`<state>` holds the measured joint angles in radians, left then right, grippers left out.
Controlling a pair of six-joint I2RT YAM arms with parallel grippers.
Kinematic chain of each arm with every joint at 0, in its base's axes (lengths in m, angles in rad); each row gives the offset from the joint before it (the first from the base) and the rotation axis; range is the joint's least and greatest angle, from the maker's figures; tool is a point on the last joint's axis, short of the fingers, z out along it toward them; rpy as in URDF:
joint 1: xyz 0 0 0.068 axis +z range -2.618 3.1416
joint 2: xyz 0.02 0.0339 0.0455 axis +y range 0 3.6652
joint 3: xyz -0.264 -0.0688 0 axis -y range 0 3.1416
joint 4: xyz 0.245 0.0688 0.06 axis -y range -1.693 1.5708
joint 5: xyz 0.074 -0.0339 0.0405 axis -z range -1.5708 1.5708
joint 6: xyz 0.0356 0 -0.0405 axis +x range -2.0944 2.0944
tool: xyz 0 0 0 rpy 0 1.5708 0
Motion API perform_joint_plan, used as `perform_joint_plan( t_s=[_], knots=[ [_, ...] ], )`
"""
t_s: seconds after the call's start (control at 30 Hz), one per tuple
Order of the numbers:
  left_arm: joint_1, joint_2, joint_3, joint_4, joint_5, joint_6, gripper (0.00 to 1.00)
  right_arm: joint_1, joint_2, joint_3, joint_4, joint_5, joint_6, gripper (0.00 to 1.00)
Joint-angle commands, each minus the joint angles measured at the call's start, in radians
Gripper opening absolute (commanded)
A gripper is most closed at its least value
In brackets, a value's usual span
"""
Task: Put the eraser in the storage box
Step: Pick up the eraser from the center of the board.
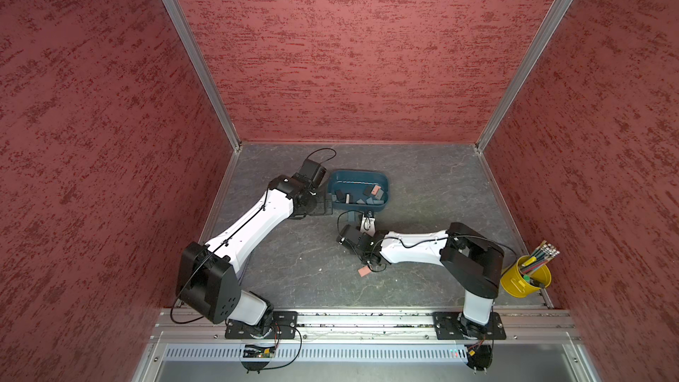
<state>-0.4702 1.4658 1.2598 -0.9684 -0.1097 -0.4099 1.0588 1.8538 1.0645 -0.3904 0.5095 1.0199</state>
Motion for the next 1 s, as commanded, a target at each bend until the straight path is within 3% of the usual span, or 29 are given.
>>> perform_joint_plan(
  t_s=[0.0,0.47,0.97],
  knots=[
    [0.006,-0.024,-0.009,0.016,0.002,0.003,1.0,0.003,-0.049,-0.005,-0.029,0.035,-0.01,0.44],
    [0.006,-0.041,-0.02,0.004,0.007,-0.011,1.0,-0.022,-0.146,0.029,-0.076,0.096,-0.059,0.44],
    [-0.027,-0.191,-0.177,0.007,0.019,-0.118,1.0,-0.16,-0.147,0.2,-0.031,0.059,-0.277,0.44]
  ],
)
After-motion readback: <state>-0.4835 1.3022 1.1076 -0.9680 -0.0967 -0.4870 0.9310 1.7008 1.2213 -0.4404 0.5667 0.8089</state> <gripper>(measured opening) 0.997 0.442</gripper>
